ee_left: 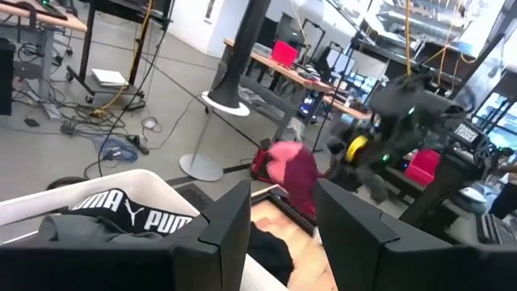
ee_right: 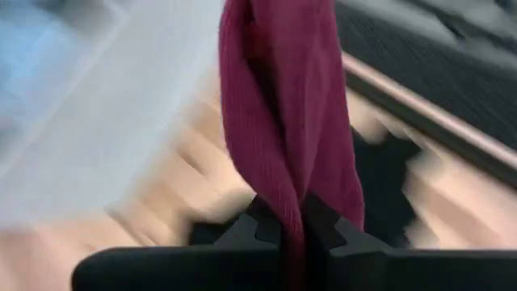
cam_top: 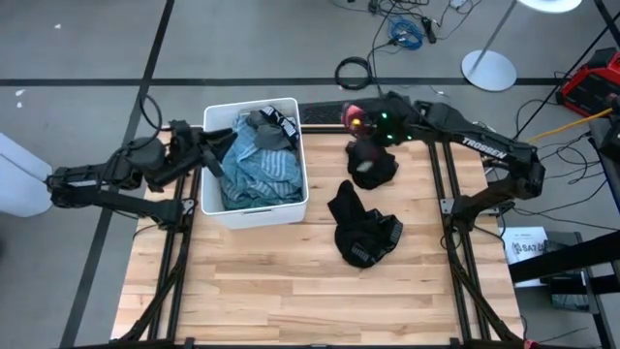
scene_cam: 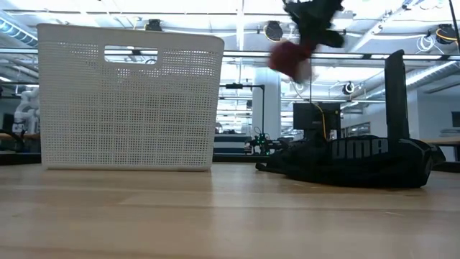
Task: Sort clothes
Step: Put the left red sock into the white laundry bin
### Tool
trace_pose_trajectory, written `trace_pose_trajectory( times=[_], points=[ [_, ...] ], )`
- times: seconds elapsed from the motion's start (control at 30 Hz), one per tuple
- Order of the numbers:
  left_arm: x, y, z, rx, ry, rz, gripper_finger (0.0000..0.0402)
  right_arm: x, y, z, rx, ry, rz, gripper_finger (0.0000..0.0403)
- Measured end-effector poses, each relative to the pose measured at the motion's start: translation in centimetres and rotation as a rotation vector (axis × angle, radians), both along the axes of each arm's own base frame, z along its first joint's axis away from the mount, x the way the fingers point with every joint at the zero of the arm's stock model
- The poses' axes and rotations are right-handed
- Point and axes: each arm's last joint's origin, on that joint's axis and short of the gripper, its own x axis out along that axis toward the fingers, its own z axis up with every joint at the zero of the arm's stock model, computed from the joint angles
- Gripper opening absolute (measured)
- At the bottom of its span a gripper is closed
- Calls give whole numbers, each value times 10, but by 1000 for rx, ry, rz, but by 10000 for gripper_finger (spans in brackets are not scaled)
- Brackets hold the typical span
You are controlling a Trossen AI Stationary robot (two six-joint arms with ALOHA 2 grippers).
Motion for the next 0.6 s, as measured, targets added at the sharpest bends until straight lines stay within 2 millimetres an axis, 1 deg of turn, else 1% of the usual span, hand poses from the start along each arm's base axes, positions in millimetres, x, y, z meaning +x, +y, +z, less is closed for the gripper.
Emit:
trace_pose_trajectory(
  times=[0.1, 0.17, 0.23, 0.33, 0.4, 0.5, 0.6],
  points=[
    [1, 0, 0, 0, 1, 0, 145, -25, -3, -12, 77, 229, -106, 0],
    [1, 0, 0, -1, -1, 0, 145, -36, -7, -23, 131, 316, -151, 0],
    [2, 0, 0, -1, -2, 2, 145, -43, -13, -39, 188, 367, -175, 0],
    [3, 0, 0, -12, -7, 2, 145, -53, -22, -73, 286, 432, -190, 0],
    [3, 0, -1, -21, -12, 2, 145, -60, -27, -100, 364, 429, -200, 0],
    [3, 0, 0, -21, -14, -1, 145, -73, -29, -139, 457, 442, -239, 6],
    [3, 0, 0, -21, -14, -4, 145, -80, -28, -164, 473, 437, -282, 29]
  ],
)
